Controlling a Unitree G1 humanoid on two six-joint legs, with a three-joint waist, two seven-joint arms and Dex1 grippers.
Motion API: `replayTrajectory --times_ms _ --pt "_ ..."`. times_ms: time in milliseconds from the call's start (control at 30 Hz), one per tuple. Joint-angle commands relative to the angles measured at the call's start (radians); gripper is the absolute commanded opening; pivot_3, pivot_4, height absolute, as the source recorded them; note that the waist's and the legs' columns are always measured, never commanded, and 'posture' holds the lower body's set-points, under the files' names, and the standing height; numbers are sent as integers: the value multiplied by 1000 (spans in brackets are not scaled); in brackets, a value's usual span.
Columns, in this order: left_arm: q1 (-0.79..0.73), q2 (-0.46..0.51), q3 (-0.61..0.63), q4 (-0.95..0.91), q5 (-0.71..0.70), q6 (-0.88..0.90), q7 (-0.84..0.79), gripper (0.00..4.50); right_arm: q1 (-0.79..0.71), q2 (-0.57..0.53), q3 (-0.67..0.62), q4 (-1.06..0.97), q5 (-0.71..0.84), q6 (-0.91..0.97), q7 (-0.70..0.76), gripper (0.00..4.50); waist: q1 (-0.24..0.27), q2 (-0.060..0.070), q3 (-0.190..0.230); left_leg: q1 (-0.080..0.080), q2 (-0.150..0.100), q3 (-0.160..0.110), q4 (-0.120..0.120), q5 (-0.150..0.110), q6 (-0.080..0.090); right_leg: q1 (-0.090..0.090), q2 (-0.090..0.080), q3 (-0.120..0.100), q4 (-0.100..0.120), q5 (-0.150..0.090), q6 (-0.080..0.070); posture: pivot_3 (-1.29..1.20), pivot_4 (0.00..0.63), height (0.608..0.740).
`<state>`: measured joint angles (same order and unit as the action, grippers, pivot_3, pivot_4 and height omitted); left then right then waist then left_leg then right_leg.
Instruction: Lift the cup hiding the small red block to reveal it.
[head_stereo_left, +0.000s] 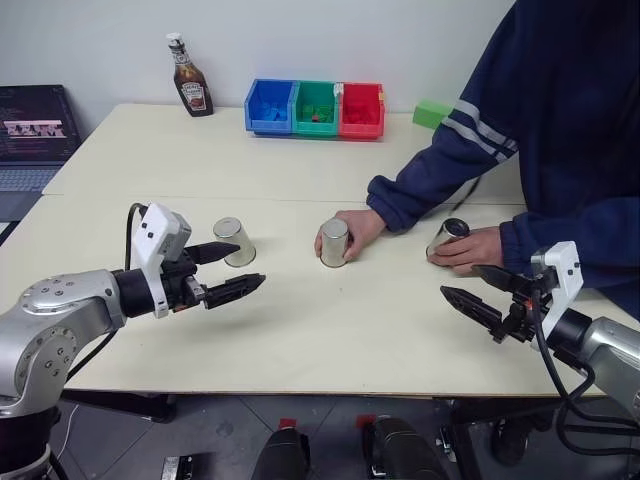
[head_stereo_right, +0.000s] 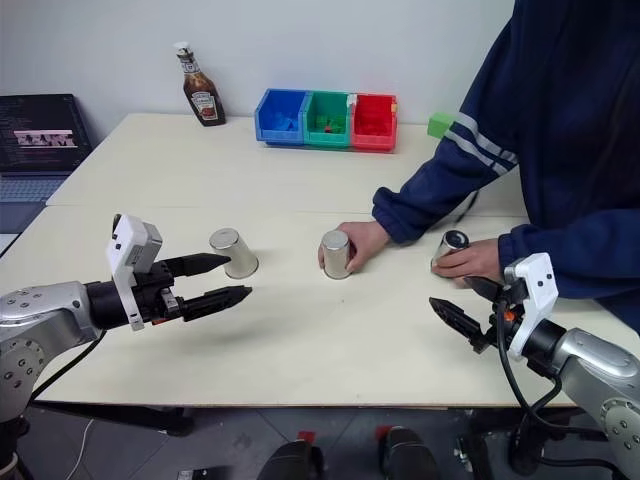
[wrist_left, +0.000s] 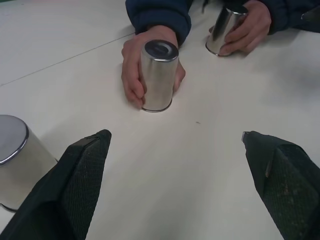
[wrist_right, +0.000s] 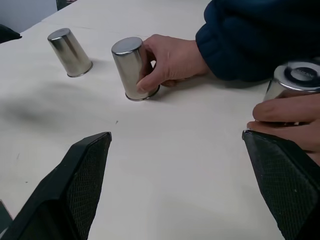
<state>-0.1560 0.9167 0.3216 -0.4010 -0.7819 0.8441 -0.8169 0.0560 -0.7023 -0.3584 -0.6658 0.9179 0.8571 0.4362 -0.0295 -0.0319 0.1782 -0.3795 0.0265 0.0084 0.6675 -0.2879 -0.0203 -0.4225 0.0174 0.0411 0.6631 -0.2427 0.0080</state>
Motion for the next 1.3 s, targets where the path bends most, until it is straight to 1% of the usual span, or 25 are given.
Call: replayTrajectory --times_ms 33,367,533,667,733,800,867,933,1033,1133,1300 --pt "19 1 38 -40 28 -42 17 4500 -23 -11 11 -17 -8 -32 26 4458 0 0 0 0 0 0 0 0 0 0 0 0 0 0 0 0 150 740" --pt "11 -109 -52 -98 93 -111 110 4500 -39 -8 41 -20 -7 -48 62 4458 0 0 0 0 0 0 1 0 0 0 0 0 0 0 0 0 150 740" --pt "2 -133 -64 -102 105 -116 127 4500 -51 -8 85 -9 -61 -80 82 4458 0 0 0 0 0 0 1 0 0 1 0 0 0 0 0 0 150 740" --pt "29 -118 4 -110 71 -84 136 4500 -165 59 268 157 -245 -180 77 4458 -8 -2 -1 1 0 1 2 0 0 1 0 1 1 0 0 0 150 740" --pt "55 -115 27 -131 57 -75 134 4500 -224 116 344 253 -315 -226 73 4458 -10 -2 -1 2 1 1 2 0 0 1 1 1 2 0 0 0 150 740" --pt "85 -117 48 -151 44 -71 133 4500 -316 220 446 385 -399 -286 65 4458 -12 -2 -1 2 2 1 3 0 0 1 1 1 2 0 0 0 150 740" --pt "95 -121 58 -163 35 -67 137 4500 -368 279 494 470 -453 -330 70 4458 -10 -2 -1 2 1 1 2 0 0 1 1 1 3 0 0 0 150 740" --pt "115 -124 71 -182 30 -75 137 4500 -438 356 539 607 -520 -402 71 4458 -6 -2 -1 1 1 1 2 0 0 0 1 0 2 0 0 0 150 740" --pt "138 -134 83 -206 25 -90 138 4500 -510 430 563 754 -584 -482 71 4458 -3 -2 -1 1 1 1 3 0 0 0 0 1 2 1 0 0 150 740" --pt "175 -162 64 -246 50 -137 143 4500 -610 508 569 935 -650 -586 61 4458 2 -2 -1 0 0 1 3 0 0 0 -1 0 1 2 -3 0 150 740" --pt "208 -195 46 -248 86 -188 155 4500 -693 573 564 1096 -702 -685 84 4458 0 -3 -2 0 -1 0 3 0 0 0 -2 0 2 4 -5 0 150 740"
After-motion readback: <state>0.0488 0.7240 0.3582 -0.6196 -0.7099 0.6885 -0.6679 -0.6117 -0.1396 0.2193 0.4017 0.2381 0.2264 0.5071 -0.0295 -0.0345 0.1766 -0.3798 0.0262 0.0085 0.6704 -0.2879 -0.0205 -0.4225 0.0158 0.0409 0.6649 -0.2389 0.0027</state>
